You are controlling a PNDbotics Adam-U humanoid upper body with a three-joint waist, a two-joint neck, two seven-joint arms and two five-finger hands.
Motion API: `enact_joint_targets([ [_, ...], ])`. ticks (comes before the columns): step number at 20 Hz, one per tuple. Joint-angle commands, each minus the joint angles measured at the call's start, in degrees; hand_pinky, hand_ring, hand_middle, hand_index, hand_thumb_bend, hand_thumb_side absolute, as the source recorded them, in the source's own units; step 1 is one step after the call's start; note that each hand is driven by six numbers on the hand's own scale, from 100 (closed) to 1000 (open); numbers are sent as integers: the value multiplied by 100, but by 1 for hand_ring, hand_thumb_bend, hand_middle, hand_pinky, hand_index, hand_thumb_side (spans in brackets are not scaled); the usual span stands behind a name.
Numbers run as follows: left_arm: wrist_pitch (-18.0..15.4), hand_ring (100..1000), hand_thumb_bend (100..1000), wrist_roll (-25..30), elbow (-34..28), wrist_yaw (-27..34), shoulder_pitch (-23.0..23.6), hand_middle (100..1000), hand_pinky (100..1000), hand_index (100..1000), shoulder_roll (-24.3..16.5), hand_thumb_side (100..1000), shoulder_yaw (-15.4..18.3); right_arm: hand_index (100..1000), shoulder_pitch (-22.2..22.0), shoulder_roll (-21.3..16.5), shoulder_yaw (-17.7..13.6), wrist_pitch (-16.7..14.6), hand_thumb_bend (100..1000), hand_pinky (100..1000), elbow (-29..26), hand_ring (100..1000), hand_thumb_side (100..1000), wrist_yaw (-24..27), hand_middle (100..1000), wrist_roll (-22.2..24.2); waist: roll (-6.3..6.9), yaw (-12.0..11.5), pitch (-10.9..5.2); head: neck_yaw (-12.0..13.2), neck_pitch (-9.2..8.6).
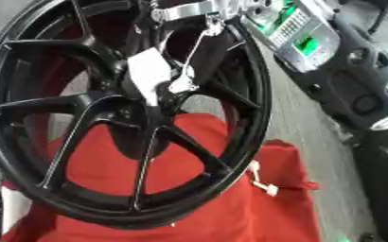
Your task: Pull the pin out of the wheel hub.
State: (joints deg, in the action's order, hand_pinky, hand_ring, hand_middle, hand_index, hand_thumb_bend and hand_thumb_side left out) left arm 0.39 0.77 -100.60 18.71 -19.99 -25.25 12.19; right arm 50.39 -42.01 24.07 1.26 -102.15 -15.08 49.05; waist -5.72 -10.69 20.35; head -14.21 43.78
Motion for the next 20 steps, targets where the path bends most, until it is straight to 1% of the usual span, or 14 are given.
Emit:
enact_joint_targets([
  [1,-6,842,100,15,-54,-9,-21,848,882,824,-175,751,40,796,69,-56,-68,-3,309,791,28,724,255,-16,642,-5,44,-13,-79,-17,34],
  [2,-5,842,100,17,-53,-12,-20,848,882,824,-175,750,39,778,68,-55,-66,13,301,789,32,725,251,-7,619,-13,46,-14,-78,-14,34],
  [3,-5,842,100,18,-52,-16,-20,848,882,824,-175,750,40,770,68,-55,-65,31,296,788,33,727,266,11,608,-20,47,-14,-78,-11,34],
  [5,-5,842,100,18,-49,-22,-18,848,882,824,-175,751,41,767,71,-60,-69,71,280,788,23,731,240,72,605,-18,49,-11,-78,-4,34],
  [12,-6,843,100,31,-31,-46,-20,848,883,824,-179,751,30,727,102,-93,-127,286,219,781,-125,718,204,442,566,21,58,4,-79,12,34],
  [15,-8,843,100,38,-20,-59,-24,848,883,824,-180,752,27,726,99,-98,-133,395,223,780,-150,717,200,551,565,27,60,5,-75,20,34],
  [18,-10,843,100,39,-14,-69,-24,848,883,824,-176,752,30,688,92,-98,-120,466,214,774,-154,704,182,624,529,77,59,4,-72,30,34],
  [20,-7,843,100,42,-10,-76,-20,848,883,824,-170,755,31,648,85,-89,-111,525,205,764,-141,687,155,667,495,97,57,-1,-70,29,34],
])
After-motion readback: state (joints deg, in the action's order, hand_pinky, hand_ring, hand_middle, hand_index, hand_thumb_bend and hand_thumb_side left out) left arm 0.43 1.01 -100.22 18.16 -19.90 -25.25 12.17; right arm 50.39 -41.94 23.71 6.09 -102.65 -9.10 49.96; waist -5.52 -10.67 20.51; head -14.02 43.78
